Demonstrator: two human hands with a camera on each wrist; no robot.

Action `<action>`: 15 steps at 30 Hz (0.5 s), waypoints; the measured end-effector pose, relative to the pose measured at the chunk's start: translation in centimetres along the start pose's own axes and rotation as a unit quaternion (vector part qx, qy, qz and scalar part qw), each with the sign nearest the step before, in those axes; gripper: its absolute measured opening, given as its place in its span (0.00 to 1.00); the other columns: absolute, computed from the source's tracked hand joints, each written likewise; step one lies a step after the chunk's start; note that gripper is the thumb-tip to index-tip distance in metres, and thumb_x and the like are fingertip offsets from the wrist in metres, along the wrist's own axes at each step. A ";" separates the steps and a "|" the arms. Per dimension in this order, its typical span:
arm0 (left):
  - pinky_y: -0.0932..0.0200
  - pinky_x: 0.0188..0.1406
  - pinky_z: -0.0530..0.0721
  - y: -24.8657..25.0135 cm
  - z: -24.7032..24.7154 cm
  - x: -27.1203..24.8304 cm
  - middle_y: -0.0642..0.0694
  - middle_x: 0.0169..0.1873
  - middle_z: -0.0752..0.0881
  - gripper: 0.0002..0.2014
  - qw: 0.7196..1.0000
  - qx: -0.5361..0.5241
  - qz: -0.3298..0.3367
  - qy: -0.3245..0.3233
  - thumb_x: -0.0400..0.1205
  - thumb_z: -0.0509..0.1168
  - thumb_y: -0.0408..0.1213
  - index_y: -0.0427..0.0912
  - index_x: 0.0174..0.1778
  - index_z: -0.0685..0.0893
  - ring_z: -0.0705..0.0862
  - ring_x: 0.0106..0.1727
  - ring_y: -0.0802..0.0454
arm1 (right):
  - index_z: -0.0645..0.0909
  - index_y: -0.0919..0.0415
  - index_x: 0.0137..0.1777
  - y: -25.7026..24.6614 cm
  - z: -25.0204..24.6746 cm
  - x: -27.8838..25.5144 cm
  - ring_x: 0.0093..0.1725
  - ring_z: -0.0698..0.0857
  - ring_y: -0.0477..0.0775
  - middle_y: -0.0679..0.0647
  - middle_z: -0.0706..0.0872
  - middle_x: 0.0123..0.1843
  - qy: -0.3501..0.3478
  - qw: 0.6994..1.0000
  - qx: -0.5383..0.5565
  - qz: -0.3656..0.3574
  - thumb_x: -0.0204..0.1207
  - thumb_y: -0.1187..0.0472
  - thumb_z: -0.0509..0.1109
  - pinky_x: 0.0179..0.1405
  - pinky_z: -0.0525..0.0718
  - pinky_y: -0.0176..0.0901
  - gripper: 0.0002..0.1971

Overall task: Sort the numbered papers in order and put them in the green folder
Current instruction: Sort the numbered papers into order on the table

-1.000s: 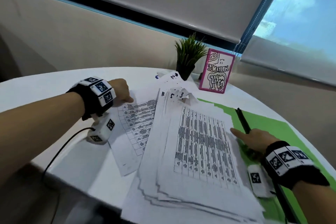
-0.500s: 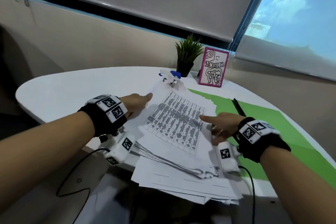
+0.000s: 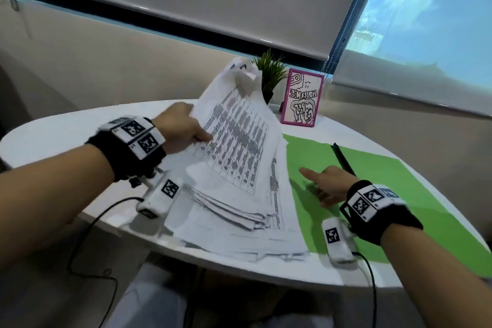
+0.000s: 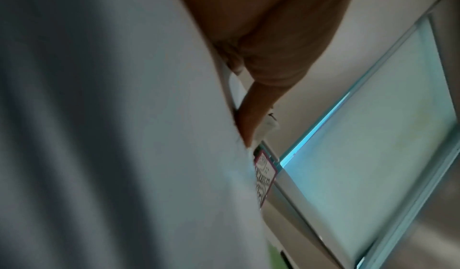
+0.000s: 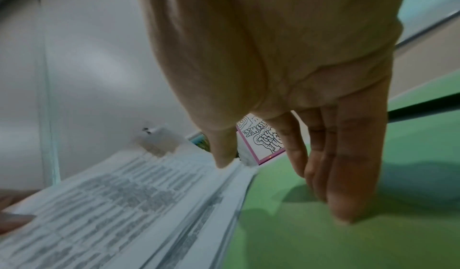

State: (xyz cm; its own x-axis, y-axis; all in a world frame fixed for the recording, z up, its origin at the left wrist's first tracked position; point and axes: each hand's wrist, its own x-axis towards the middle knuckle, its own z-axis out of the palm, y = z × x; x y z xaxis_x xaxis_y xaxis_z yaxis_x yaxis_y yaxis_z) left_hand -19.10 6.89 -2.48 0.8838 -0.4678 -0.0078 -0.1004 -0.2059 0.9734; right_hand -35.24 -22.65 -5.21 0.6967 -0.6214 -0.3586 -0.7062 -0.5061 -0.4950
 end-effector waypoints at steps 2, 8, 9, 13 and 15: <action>0.55 0.45 0.91 2.0 -0.6 -0.7 0.33 0.51 0.89 0.21 0.991 -0.117 0.048 -0.045 0.72 0.67 0.11 0.27 0.60 0.81 0.88 0.54 0.37 | 0.79 0.69 0.58 -0.6 0.0 0.2 0.43 0.84 0.58 0.61 0.85 0.46 -0.010 0.999 0.038 -0.024 0.68 0.24 0.60 0.60 0.87 0.59 0.44; 0.65 0.42 0.87 7.0 -2.1 -1.5 0.40 0.50 0.91 0.25 0.963 -0.199 0.157 -0.096 0.71 0.68 0.14 0.33 0.65 0.80 0.91 0.47 0.49 | 0.71 0.64 0.76 -5.8 1.1 -0.1 0.63 0.83 0.58 0.67 0.81 0.71 -0.149 0.921 0.345 -0.107 0.71 0.27 0.59 0.67 0.79 0.53 0.45; 0.65 0.43 0.87 7.3 -2.3 -1.4 0.40 0.51 0.91 0.26 0.958 -0.210 0.170 -0.096 0.70 0.69 0.15 0.33 0.65 0.80 0.91 0.48 0.49 | 0.73 0.63 0.76 -6.5 1.4 0.2 0.66 0.82 0.57 0.66 0.80 0.72 -0.175 0.891 0.399 -0.130 0.71 0.29 0.61 0.72 0.76 0.53 0.43; 0.59 0.42 0.88 7.0 -3.4 0.3 0.37 0.53 0.90 0.24 0.959 -0.226 0.167 -0.049 0.70 0.71 0.22 0.32 0.64 0.80 0.91 0.47 0.46 | 0.78 0.64 0.73 -9.8 0.8 0.2 0.69 0.83 0.58 0.61 0.85 0.68 -0.172 0.781 0.565 -0.201 0.70 0.42 0.72 0.77 0.73 0.57 0.35; 0.59 0.44 0.88 5.8 -3.8 1.5 0.36 0.54 0.90 0.23 0.967 -0.218 0.123 -0.052 0.72 0.72 0.23 0.33 0.65 0.80 0.91 0.50 0.42 | 0.77 0.71 0.71 -10.7 0.4 0.6 0.64 0.87 0.59 0.64 0.88 0.63 -0.131 0.766 0.583 -0.238 0.61 0.52 0.84 0.71 0.80 0.56 0.40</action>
State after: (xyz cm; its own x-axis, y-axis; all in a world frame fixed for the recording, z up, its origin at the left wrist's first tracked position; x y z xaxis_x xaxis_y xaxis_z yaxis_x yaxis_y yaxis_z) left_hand -16.65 8.28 3.99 0.8043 -0.5460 0.2345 -0.0790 0.2929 0.9529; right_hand -27.18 -17.41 -0.43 0.9493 -0.3141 0.0121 0.1226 0.3345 -0.9344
